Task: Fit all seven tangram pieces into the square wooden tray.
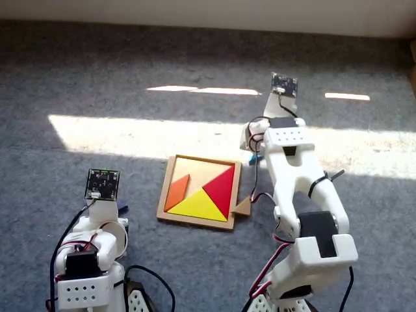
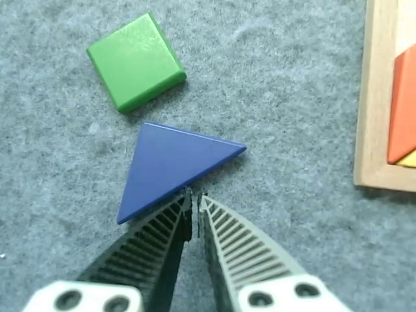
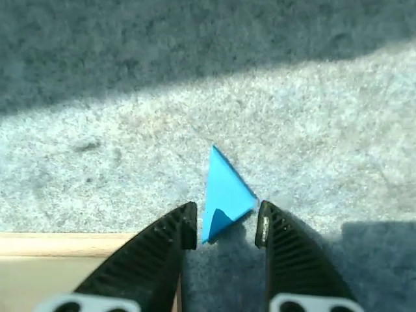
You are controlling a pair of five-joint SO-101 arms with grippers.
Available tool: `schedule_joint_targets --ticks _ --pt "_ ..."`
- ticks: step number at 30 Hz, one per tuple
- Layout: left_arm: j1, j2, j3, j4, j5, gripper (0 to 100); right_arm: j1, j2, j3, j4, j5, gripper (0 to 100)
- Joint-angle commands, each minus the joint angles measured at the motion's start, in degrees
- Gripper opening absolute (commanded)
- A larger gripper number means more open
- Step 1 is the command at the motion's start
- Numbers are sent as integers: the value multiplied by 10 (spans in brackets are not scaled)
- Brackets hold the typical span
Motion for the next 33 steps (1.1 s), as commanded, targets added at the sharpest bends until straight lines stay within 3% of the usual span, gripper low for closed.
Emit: schedule_joint_targets --ticks 1,11,20,26,33 --pt "-7 -23 11 4 -4 43 6 -7 -31 2 4 222" --pt "-7 -23 11 4 -4 43 -33 18 -34 -2 4 231" --pt "-7 -23 11 4 -4 43 -16 110 -109 -14 4 231" --pt "-7 -23 11 4 -4 43 -13 114 -111 -15 5 146" --pt "-7 -23 11 4 -4 43 -11 114 -109 -15 5 142"
